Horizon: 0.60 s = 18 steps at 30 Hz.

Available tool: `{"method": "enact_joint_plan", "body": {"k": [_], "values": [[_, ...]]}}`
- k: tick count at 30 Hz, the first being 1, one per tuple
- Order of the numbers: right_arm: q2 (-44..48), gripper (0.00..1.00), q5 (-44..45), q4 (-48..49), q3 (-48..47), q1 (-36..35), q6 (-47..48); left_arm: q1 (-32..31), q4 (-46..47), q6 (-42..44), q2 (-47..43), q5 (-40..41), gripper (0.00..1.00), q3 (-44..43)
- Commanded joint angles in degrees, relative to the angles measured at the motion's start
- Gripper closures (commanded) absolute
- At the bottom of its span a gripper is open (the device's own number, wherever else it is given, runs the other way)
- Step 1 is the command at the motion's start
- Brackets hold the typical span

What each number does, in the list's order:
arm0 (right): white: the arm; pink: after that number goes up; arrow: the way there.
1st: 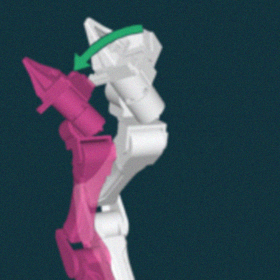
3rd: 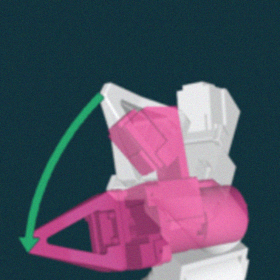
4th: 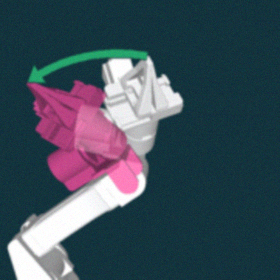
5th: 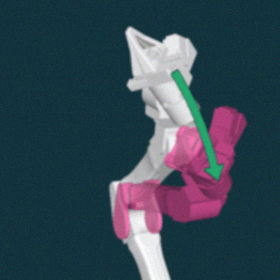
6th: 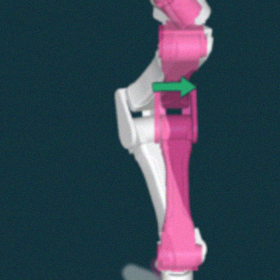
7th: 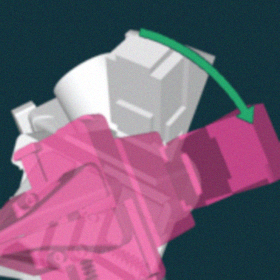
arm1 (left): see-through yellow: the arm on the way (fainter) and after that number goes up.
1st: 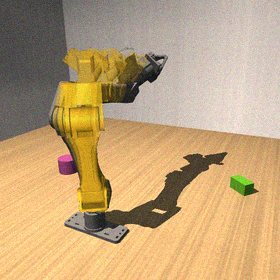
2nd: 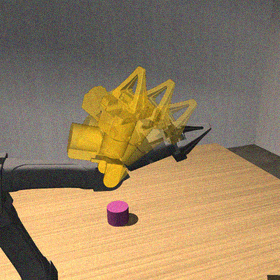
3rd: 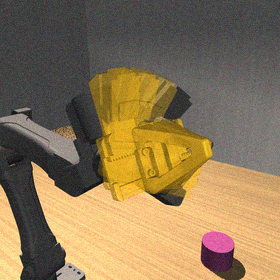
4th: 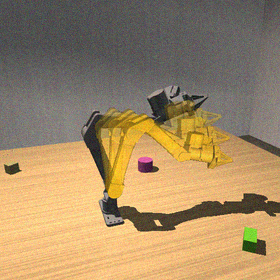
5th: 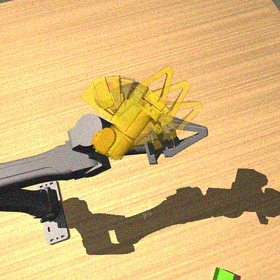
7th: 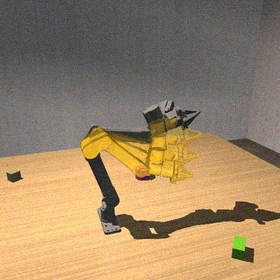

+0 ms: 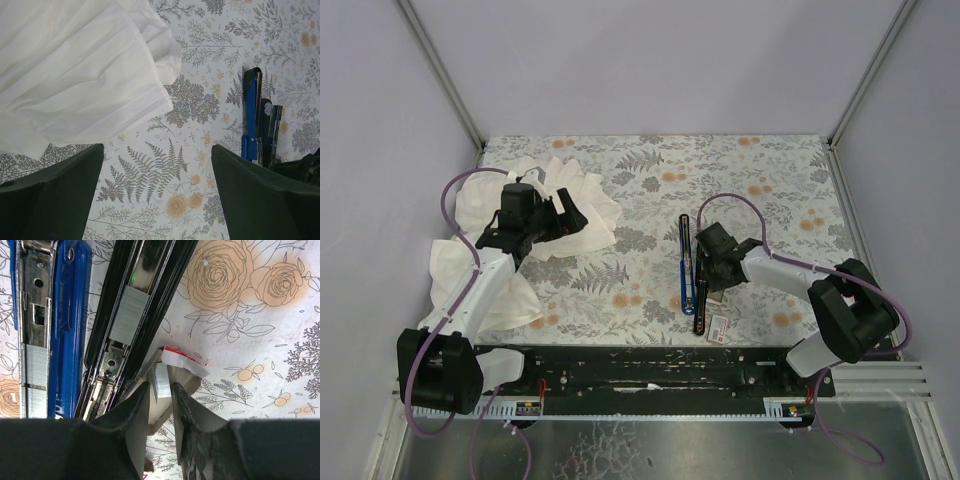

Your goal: Load the staples into the stapler

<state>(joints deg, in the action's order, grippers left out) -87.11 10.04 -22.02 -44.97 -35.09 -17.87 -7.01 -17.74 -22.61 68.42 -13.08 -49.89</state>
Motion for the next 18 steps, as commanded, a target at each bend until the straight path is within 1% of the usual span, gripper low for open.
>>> {"method": "enact_joint_plan", "body": {"k": [1, 3, 6, 10, 18], "values": [[-1.7, 0.68, 2.0, 0.8, -2.4, 0.0, 1.0, 0.5, 1.3, 0.1, -0.9, -0.5, 0.12, 0.4], [-1.9, 0.7, 2.1, 0.7, -2.6, 0.0, 1.0, 0.5, 1.3, 0.0, -0.9, -0.6, 0.12, 0.4], [-2.0, 0.74, 2.3, 0.5, -2.7, 0.0, 0.7, 0.5, 1.3, 0.0, -0.9, -0.7, 0.12, 0.4], [-0.5, 0.78, 1.5, 0.4, -2.3, 0.0, -0.2, 0.5, 1.4, 0.0, -1.0, -1.0, 0.12, 0.4], [4.8, 0.8, -0.4, -1.4, -1.7, 0.6, -1.5, 0.5, 2.3, -0.1, -2.5, -2.0, 0.12, 1.2]]}}
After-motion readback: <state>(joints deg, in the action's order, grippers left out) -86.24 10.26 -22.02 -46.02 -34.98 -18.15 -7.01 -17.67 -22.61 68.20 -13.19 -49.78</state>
